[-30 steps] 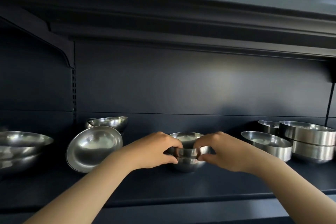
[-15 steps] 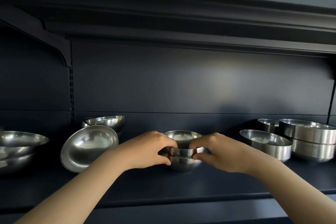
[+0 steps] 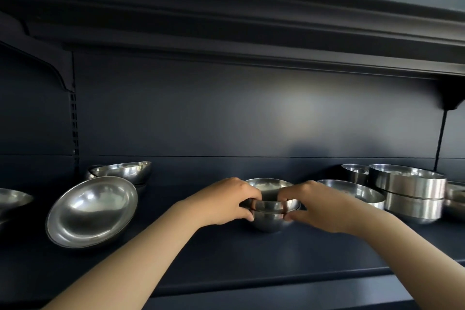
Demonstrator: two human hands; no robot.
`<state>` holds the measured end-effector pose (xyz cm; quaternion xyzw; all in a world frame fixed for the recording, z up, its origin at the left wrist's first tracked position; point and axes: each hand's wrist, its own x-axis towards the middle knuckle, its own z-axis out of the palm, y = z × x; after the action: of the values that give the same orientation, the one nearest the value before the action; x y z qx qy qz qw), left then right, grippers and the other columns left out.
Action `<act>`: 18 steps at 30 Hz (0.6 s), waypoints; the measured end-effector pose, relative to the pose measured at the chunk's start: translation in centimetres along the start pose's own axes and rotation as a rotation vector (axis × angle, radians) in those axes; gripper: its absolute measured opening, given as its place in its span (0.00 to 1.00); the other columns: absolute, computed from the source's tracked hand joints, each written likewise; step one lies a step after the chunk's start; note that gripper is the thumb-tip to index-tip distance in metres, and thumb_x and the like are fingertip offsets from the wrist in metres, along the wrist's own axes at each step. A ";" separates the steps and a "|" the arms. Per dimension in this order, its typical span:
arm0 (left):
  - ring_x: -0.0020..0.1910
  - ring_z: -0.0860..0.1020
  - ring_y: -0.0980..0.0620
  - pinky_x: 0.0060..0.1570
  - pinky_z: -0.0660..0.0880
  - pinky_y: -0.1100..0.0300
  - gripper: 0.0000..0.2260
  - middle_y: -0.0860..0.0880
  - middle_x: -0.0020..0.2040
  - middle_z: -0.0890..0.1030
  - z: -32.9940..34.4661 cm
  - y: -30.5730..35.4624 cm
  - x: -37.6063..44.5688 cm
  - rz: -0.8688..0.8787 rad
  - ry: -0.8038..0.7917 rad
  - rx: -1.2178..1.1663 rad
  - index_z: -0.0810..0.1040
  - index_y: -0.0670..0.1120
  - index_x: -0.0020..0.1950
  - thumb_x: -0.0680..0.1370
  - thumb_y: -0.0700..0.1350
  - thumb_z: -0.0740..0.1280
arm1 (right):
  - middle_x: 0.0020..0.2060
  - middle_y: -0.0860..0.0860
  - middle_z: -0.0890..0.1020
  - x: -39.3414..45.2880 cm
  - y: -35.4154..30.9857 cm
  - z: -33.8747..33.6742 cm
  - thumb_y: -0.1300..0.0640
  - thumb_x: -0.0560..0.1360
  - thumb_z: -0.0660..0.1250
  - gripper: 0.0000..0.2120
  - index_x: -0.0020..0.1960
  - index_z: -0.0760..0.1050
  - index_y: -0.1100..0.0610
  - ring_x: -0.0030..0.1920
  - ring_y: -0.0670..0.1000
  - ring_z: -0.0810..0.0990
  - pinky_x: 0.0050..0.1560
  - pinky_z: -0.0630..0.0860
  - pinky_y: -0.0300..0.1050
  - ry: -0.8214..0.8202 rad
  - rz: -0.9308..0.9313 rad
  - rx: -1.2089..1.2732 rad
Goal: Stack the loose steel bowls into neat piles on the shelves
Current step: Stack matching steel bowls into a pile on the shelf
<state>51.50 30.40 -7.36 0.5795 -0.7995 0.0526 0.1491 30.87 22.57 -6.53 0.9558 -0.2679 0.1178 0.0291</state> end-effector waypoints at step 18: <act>0.57 0.68 0.69 0.57 0.60 0.78 0.15 0.66 0.59 0.74 -6.1 -4.4 -15.8 -0.235 0.252 0.170 0.75 0.58 0.63 0.76 0.51 0.66 | 0.43 0.35 0.77 3.1 -11.6 -0.5 0.54 0.71 0.72 0.09 0.51 0.78 0.48 0.49 0.35 0.75 0.50 0.70 0.28 0.259 -0.298 0.193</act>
<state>61.21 44.98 -6.72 0.6682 -0.6940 0.1745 0.2037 39.33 30.94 -5.18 0.9600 -0.1051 0.2592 -0.0111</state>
